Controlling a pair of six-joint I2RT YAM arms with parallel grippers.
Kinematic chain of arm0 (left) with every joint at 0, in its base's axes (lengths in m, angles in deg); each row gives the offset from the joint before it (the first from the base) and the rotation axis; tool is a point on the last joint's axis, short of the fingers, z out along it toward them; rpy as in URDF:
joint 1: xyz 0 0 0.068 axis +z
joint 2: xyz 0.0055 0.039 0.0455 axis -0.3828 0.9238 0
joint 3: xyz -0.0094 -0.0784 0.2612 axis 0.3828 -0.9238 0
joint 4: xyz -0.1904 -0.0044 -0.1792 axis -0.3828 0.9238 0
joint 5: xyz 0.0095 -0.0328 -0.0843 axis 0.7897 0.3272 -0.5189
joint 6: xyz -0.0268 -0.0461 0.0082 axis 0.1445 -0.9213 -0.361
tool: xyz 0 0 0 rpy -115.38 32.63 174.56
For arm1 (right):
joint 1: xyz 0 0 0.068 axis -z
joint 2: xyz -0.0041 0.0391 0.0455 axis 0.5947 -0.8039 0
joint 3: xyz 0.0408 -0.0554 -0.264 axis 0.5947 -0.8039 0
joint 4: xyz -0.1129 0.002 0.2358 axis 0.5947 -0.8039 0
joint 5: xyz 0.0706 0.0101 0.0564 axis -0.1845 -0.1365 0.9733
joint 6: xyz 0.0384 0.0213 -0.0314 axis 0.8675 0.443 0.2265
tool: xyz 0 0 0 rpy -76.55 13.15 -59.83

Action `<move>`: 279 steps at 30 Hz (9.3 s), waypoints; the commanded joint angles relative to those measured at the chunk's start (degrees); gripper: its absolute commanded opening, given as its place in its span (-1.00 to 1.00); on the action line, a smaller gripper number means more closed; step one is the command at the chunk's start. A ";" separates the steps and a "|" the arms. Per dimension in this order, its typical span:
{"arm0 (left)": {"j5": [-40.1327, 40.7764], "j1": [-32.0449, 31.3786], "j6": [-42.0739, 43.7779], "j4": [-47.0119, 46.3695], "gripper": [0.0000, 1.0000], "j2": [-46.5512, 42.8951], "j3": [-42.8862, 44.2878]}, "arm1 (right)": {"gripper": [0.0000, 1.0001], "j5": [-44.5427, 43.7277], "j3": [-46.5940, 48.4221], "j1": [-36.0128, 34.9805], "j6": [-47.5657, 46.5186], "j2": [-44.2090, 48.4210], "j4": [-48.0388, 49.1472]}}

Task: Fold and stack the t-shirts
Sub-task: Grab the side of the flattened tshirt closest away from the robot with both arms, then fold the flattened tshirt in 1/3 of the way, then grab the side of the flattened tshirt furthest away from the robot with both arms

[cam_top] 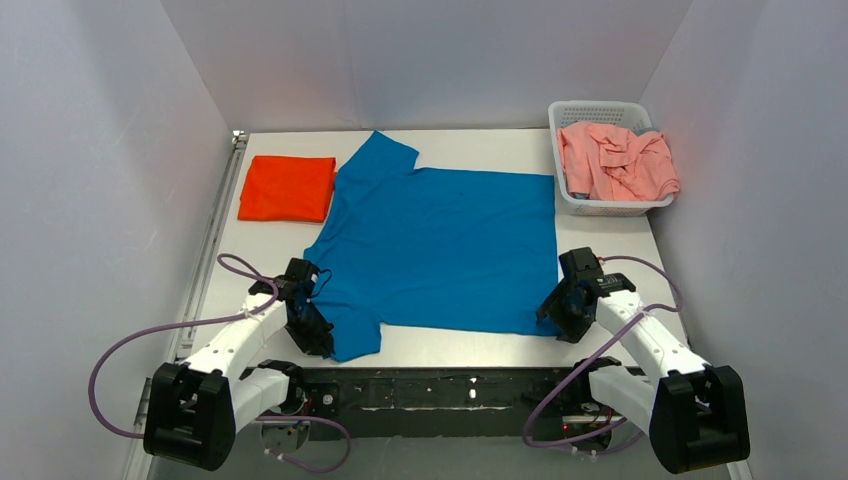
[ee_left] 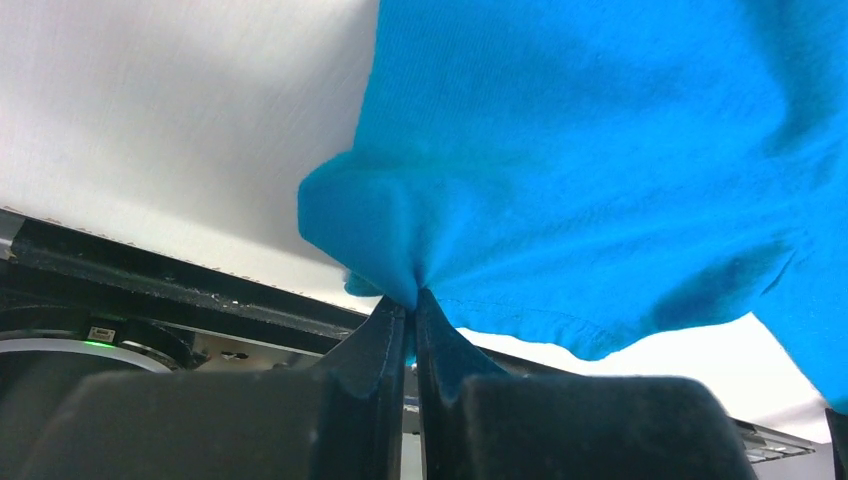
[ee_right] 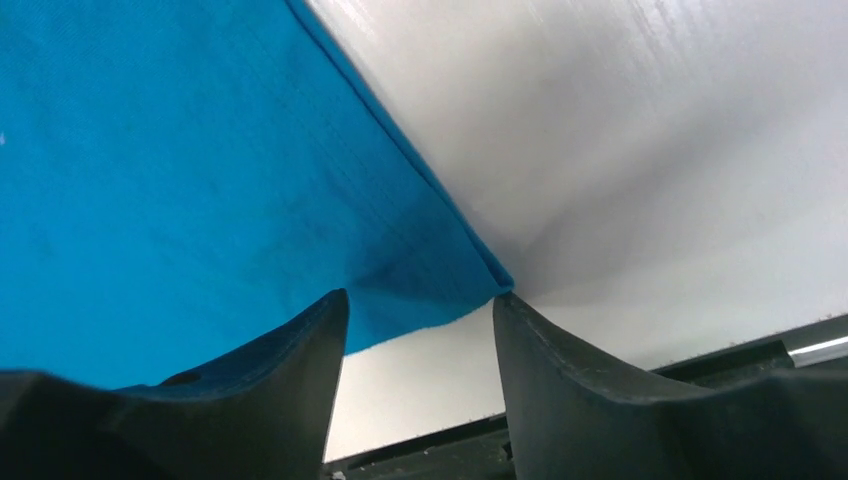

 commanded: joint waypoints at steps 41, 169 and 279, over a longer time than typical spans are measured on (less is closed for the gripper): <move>-9.78 -5.46 -6.29 12.59 -1.00 -3.07 10.76 | -0.97 1.19 17.88 2.08 -11.27 -2.87 -11.11; 4.19 -6.71 22.18 -0.22 0.97 72.38 105.11 | 0.69 5.15 35.38 -2.06 -25.30 -37.52 10.19; 15.67 0.02 38.31 -2.29 0.86 83.32 104.05 | 0.96 12.99 14.22 -1.36 -16.42 0.07 6.03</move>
